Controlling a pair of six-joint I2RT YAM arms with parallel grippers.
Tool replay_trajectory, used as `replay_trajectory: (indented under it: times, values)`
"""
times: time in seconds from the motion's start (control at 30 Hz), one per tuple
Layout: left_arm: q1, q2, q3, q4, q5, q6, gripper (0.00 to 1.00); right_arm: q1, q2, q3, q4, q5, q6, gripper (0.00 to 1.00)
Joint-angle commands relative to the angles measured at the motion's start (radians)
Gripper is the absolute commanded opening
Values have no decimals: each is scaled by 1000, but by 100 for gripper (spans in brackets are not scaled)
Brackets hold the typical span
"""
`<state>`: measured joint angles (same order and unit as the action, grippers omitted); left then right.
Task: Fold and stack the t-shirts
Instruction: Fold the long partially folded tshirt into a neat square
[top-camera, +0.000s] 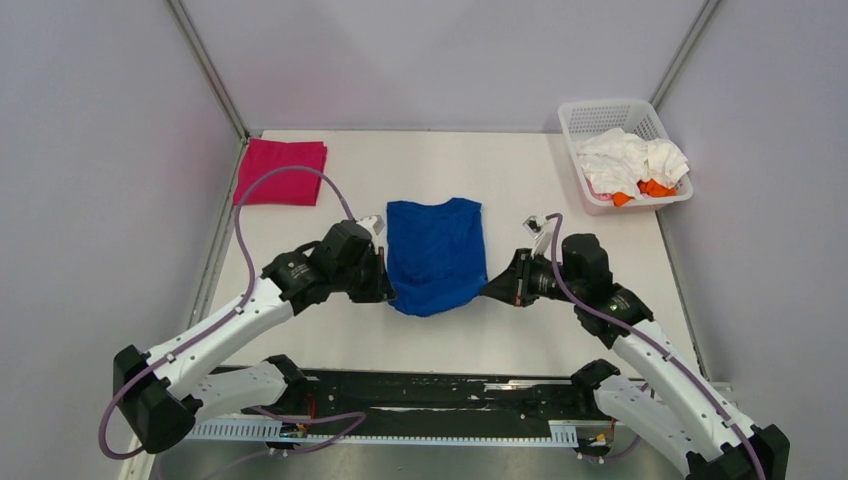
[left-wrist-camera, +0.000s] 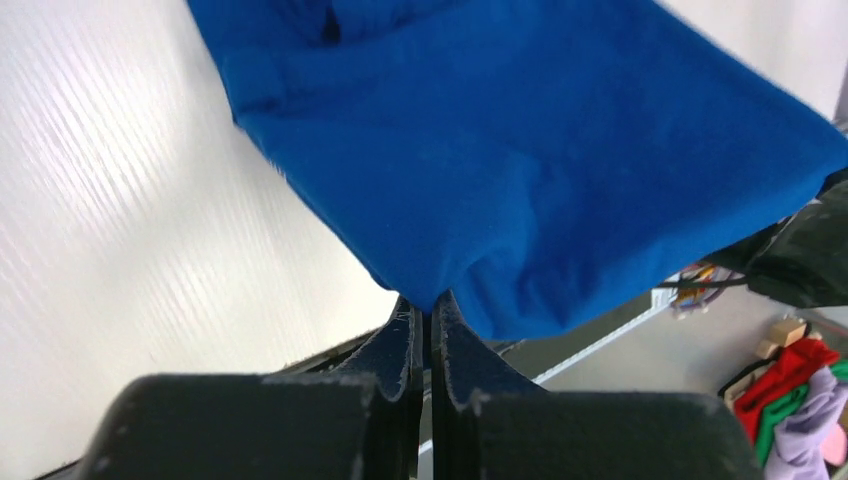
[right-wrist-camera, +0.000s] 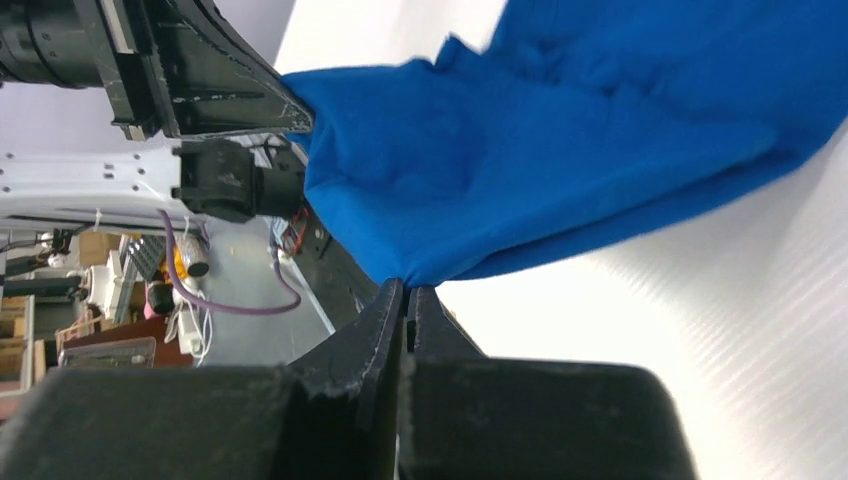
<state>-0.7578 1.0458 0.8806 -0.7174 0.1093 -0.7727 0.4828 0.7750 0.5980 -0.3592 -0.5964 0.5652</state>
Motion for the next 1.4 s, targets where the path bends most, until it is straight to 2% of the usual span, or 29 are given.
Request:
replay_trajectory:
  times: [0.0, 0.1, 0.33, 0.67, 0.87, 1.17, 1.37]
  values:
    - [2, -3, 113, -10, -84, 16, 0, -11, 13, 99, -5, 92, -33, 0]
    - [35, 32, 154, 0, -155, 28, 0, -28, 81, 138, 15, 173, -32, 0]
    - [192, 159, 226, 137, -145, 80, 0, -114, 225, 242, 116, 255, -13, 0]
    - [331, 410, 426, 195, -97, 157, 0, -211, 438, 387, 165, 226, -37, 0]
    - [372, 562, 522, 193, -65, 177, 0, -264, 614, 480, 180, 182, -54, 0]
    - [403, 769, 667, 171, -106, 194, 0, -307, 854, 606, 184, 209, -90, 0]
    - [410, 883, 718, 186, -130, 184, 0, -330, 1012, 678, 194, 159, -97, 0]
